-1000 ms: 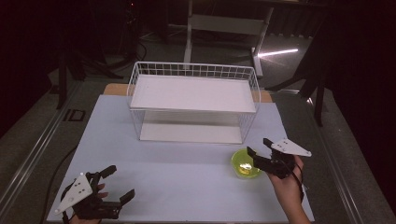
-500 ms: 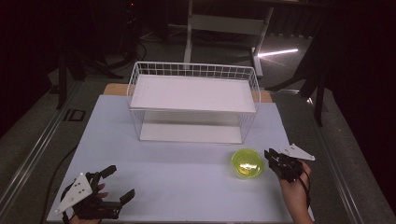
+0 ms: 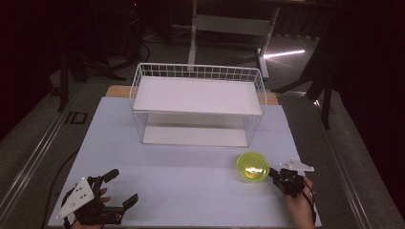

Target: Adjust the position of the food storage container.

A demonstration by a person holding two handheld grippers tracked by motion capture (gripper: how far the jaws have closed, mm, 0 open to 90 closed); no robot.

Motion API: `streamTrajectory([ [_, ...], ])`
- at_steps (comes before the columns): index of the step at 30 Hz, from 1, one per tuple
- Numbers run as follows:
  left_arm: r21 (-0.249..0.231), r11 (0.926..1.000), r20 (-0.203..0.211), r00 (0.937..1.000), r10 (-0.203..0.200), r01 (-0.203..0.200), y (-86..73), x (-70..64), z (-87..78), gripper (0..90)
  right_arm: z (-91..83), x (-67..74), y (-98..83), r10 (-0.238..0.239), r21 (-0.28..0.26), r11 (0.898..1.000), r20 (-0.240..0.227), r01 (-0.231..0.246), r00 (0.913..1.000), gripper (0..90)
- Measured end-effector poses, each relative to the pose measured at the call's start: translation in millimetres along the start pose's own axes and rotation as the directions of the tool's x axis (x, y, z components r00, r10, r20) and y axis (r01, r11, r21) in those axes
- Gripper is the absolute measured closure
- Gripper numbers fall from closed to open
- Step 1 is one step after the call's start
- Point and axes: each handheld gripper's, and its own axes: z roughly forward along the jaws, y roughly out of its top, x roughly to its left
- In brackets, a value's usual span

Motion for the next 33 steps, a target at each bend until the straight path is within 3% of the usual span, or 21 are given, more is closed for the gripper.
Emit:
streamTrajectory([
  [7,-0.001,1.0000,-0.003,1.0000,-0.007,0.007,-0.2,1.2,-0.3,1.0,7.7,12.7,-4.5,-0.030,0.031,0.999,-0.036,0.031,0.9989,90.0],
  [12,0.001,1.0000,0.000,1.0000,-0.002,0.002,-0.2,0.1,0.2,1.0,12.0,18.6,-0.7,-0.021,0.027,0.999,-0.070,0.023,0.9973,90.0],
  [18,0.007,1.0000,0.002,1.0000,-0.001,0.001,-0.3,-0.3,0.0,1.0,16.3,30.5,6.4,-0.051,0.027,0.998,-0.100,0.054,0.9936,90.0],
  [22,0.006,1.0000,0.001,1.0000,-0.001,0.001,-0.3,-0.4,-0.1,1.0,19.1,34.9,9.8,-0.072,0.032,0.997,-0.105,0.076,0.9919,90.0],
  [24,0.009,1.0000,-0.002,1.0000,-0.002,0.002,-0.5,-0.4,-0.4,1.0,20.7,35.5,11.6,-0.088,0.036,0.995,-0.085,0.092,0.9925,90.0],
  [29,0.011,0.9999,0.000,1.0000,0.000,0.000,-0.7,-0.6,-0.7,1.0,21.5,26.6,17.4,-0.069,0.017,0.997,-0.065,0.070,0.9955,90.0],
  [33,0.014,0.9999,0.000,1.0000,-0.001,0.001,-0.9,-0.5,0.2,1.0,24.6,29.8,21.5,-0.065,0.017,0.998,-0.066,0.066,0.9957,90.0],
])
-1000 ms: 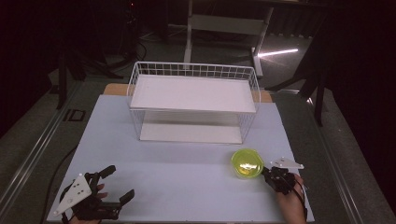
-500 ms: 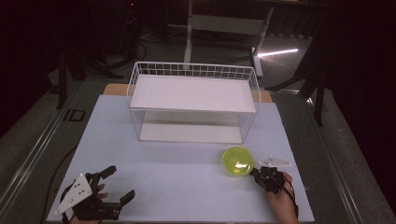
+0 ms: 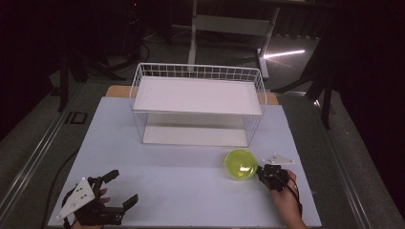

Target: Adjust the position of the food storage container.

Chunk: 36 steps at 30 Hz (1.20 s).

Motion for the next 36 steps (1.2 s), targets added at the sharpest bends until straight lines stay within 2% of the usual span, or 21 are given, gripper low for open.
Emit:
streamTrajectory([
  [5,0.002,1.0000,-0.001,1.0000,0.002,-0.002,-0.4,-0.3,-0.2,1.0,1.5,6.4,1.1,-0.007,-0.002,1.000,-0.022,0.007,0.9997,90.0],
  [8,0.003,1.0000,0.000,1.0000,0.001,-0.001,-0.4,-0.2,0.1,1.0,1.7,8.5,1.5,0.007,-0.007,1.000,-0.041,-0.007,0.9991,90.0],
  [20,0.000,1.0000,-0.001,1.0000,0.006,-0.006,0.2,-0.7,-0.8,1.0,14.5,35.1,9.1,-0.030,0.012,0.999,-0.095,0.032,0.9950,90.0],
  [27,0.001,1.0000,0.001,1.0000,0.008,-0.008,0.3,-1.4,-0.5,1.0,24.8,51.3,17.3,-0.028,0.013,0.999,-0.141,0.030,0.9896,90.0],
  [36,0.001,1.0000,0.001,1.0000,0.004,-0.004,0.3,-0.5,-1.0,1.0,35.6,71.1,28.3,-0.037,0.005,0.999,-0.175,0.039,0.9839,90.0],
])
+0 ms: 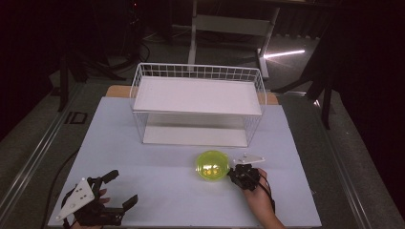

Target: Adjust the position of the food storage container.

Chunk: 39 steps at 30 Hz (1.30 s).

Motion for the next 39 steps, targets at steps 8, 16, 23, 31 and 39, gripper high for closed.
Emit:
streamTrajectory([
  [8,0.001,1.0000,0.002,1.0000,0.000,0.000,-0.2,-0.4,0.2,1.0,15.2,19.1,8.3,-0.037,0.008,0.999,-0.032,0.037,0.9988,90.0],
  [16,0.000,1.0000,0.004,1.0000,-0.002,0.002,-0.2,-0.2,0.1,1.0,9.8,17.6,7.8,-0.032,0.008,0.999,-0.025,0.032,0.9992,90.0],
  [23,0.005,1.0000,0.008,1.0000,0.001,-0.001,-0.4,-1.3,1.6,1.0,3.1,18.4,6.1,-0.014,-0.006,1.000,-0.038,0.014,0.9992,90.0],
  [31,0.001,1.0000,0.004,1.0000,-0.007,0.007,-0.6,0.9,0.1,1.0,14.0,30.1,12.5,-0.035,0.010,0.999,-0.058,0.035,0.9977,90.0],
  [39,0.005,1.0000,0.006,1.0000,-0.002,0.002,-0.7,0.4,0.6,1.0,25.8,39.2,20.4,-0.036,0.016,0.999,-0.074,0.037,0.9966,90.0],
])
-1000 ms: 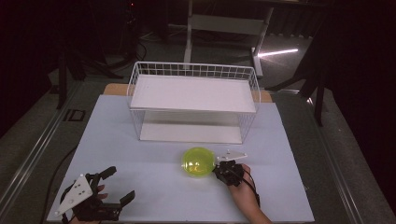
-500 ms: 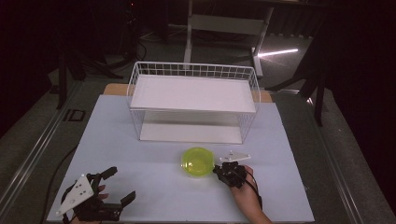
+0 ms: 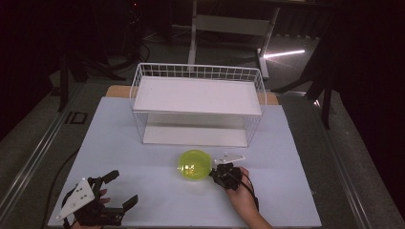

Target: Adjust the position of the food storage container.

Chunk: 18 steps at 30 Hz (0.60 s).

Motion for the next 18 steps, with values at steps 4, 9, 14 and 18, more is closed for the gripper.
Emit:
streamTrajectory([
  [4,0.000,0.9999,-0.001,0.9999,-0.010,0.010,-0.4,1.3,0.0,1.0,6.4,5.6,5.2,-0.008,0.003,1.000,-0.012,0.008,0.9999,90.0],
  [9,0.000,1.0000,0.000,1.0000,-0.009,0.009,-0.2,1.5,-0.4,1.0,13.8,12.9,12.4,-0.022,0.005,1.000,-0.021,0.023,0.9995,90.0],
  [14,0.008,0.9999,0.003,1.0000,-0.007,0.007,-0.7,1.5,0.2,1.0,20.4,19.2,18.8,-0.027,0.008,1.000,-0.025,0.027,0.9993,90.0],
  [18,0.008,0.9999,0.004,0.9999,-0.012,0.012,-1.0,1.7,0.2,1.0,16.6,18.8,18.1,-0.031,0.000,1.000,-0.017,0.031,0.9994,90.0],
])
